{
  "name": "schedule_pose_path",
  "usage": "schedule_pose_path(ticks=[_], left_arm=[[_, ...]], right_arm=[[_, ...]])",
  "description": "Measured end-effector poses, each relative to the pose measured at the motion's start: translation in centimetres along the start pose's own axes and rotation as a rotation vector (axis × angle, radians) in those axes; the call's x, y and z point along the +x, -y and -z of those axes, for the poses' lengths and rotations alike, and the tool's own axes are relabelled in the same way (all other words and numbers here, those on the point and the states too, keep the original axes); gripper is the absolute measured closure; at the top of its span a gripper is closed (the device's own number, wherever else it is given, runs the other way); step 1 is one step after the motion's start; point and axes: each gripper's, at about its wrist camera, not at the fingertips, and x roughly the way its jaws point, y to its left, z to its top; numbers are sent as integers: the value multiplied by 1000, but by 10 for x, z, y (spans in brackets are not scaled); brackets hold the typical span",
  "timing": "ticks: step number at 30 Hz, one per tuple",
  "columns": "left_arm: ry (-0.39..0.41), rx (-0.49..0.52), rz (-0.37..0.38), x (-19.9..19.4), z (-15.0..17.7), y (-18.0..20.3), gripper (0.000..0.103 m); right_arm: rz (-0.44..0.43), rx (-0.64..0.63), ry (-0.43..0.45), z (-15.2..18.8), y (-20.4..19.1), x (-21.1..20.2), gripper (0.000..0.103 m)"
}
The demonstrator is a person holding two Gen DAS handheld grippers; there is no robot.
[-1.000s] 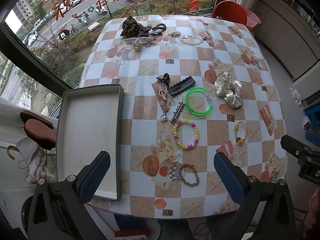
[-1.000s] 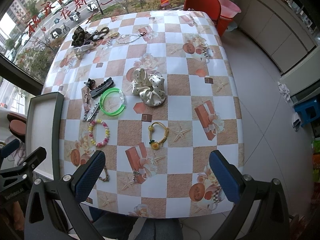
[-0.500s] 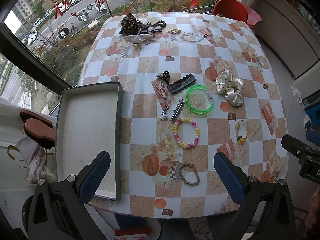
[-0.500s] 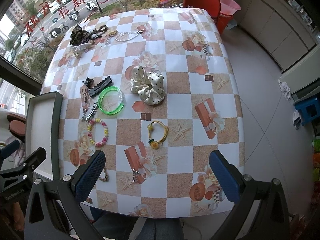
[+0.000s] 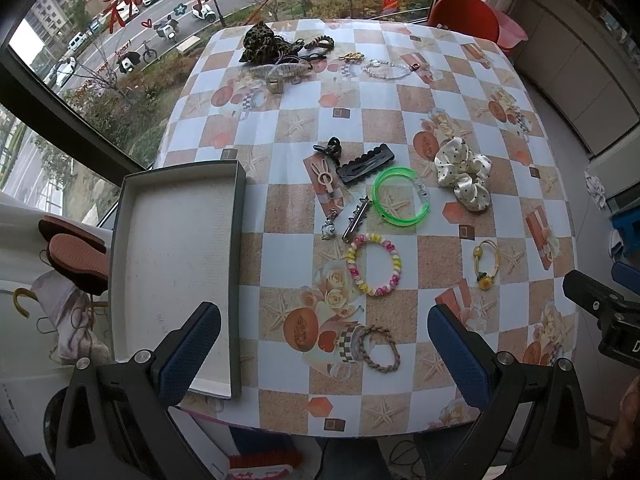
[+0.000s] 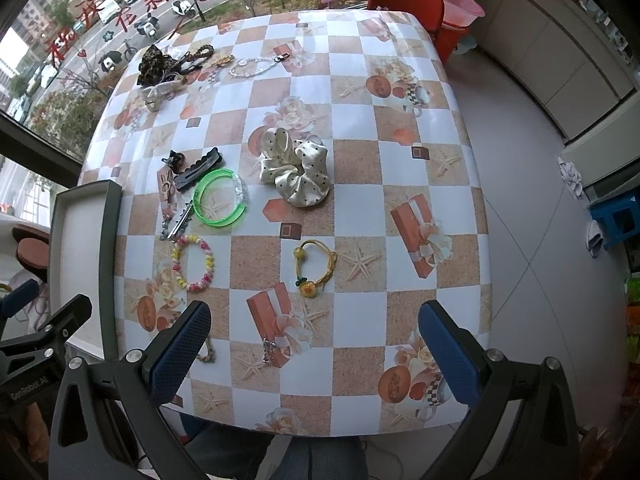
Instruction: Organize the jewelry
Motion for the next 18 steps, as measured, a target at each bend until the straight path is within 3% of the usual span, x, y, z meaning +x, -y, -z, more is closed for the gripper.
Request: schedule_pose_path(ticks=[18], left_arm=[[-45, -4, -14, 22, -3, 0, 0]], right_arm=[[4, 3, -41, 3, 1, 17, 0]])
